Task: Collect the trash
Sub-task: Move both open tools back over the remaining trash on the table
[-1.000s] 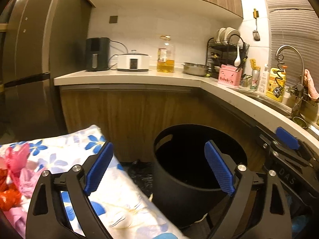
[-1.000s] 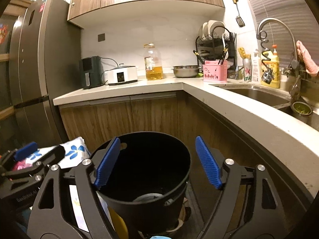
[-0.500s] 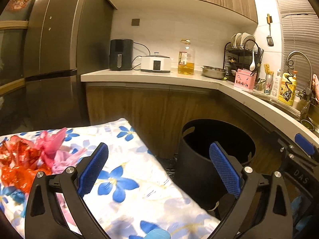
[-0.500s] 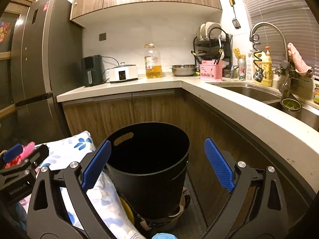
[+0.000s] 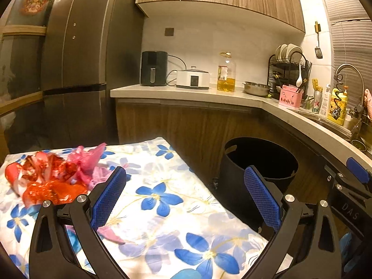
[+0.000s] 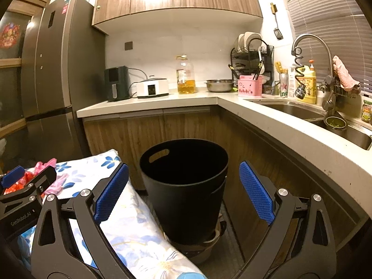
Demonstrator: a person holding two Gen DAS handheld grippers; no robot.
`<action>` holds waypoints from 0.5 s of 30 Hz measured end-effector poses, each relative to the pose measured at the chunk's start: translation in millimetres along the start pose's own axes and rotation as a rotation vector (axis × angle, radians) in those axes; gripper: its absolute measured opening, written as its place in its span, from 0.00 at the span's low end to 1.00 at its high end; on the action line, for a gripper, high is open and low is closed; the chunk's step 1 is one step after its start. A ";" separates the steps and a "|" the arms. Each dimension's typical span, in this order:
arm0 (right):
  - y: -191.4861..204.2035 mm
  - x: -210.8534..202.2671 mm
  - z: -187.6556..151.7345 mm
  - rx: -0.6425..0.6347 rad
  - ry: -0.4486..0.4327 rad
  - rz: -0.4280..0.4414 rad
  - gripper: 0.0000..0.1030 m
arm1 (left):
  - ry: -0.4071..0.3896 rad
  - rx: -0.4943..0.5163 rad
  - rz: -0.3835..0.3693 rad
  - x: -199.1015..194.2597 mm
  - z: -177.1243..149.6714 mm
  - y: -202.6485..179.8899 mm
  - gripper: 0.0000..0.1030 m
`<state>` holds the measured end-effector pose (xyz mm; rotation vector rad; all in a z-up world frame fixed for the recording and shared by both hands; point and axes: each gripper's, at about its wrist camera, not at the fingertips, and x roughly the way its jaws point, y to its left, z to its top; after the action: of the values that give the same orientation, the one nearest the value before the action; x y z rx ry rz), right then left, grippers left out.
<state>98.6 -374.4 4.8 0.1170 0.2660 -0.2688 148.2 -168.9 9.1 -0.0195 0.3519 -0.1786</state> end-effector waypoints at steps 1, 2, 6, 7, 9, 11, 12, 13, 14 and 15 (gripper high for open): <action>2.3 -3.0 -1.4 -0.003 -0.001 0.004 0.92 | -0.002 -0.003 0.004 -3.2 -1.0 2.5 0.94; 4.8 -6.1 -2.9 -0.007 -0.003 0.006 0.92 | -0.002 -0.006 0.008 -6.2 -2.1 5.2 0.94; 15.1 -15.9 -7.7 -0.014 -0.003 0.026 0.92 | -0.008 -0.016 0.030 -16.5 -4.9 15.3 0.94; 17.4 -17.5 -8.6 -0.016 -0.003 0.030 0.92 | -0.008 -0.019 0.036 -18.9 -6.0 18.1 0.94; 24.0 -22.4 -11.0 -0.020 -0.006 0.044 0.92 | -0.008 -0.024 0.047 -23.9 -8.6 23.5 0.94; 30.1 -26.0 -12.1 -0.023 -0.008 0.055 0.92 | -0.008 -0.028 0.060 -28.0 -11.0 29.2 0.94; 33.6 -27.4 -12.9 -0.026 -0.009 0.062 0.92 | -0.007 -0.029 0.065 -29.8 -12.1 31.2 0.94; 36.8 -29.1 -13.9 -0.029 -0.009 0.071 0.92 | -0.007 -0.030 0.073 -32.6 -13.8 34.9 0.94; 40.0 -30.9 -14.7 -0.030 -0.011 0.079 0.92 | -0.007 -0.031 0.080 -34.9 -15.2 37.6 0.94; 42.3 -32.5 -15.6 -0.031 -0.013 0.086 0.92 | -0.007 -0.033 0.086 -36.3 -16.2 40.1 0.94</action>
<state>76.3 -323.6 2.2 0.0954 0.2516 -0.1794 116.0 -122.8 4.3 -0.0377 0.3483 -0.0874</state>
